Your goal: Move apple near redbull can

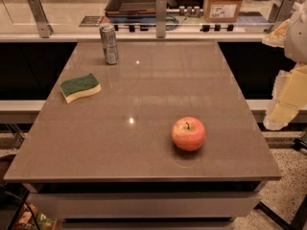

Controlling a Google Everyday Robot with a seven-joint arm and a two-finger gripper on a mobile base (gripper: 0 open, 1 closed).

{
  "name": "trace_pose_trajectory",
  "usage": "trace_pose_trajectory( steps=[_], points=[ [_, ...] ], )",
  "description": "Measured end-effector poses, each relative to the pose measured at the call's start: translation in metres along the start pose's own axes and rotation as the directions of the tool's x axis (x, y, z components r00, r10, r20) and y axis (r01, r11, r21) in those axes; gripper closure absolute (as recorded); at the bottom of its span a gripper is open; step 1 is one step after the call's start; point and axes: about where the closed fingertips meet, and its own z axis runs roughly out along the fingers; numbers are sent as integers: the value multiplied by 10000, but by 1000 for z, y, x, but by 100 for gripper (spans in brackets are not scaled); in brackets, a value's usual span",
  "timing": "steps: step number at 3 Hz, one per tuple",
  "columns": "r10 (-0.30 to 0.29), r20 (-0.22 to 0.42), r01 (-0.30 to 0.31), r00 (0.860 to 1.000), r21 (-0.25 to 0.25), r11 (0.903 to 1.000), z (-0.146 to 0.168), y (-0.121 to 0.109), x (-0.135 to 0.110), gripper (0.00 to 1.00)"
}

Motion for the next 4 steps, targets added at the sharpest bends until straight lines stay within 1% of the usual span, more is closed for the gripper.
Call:
trace_pose_trajectory(
  steps=[1, 2, 3, 4],
  points=[
    [-3, 103, 3, 9999, 10, 10000, -1, 1, -1, 0],
    [2, 964, 34, 9953, -370, 9993, 9, 7, -7, 0],
    [82, 2423, 191, 9702, -1102, 9937, 31, 19, -18, 0],
    [476, 3728, 201, 9267, -1759, 9842, 52, 34, -32, 0]
  ],
)
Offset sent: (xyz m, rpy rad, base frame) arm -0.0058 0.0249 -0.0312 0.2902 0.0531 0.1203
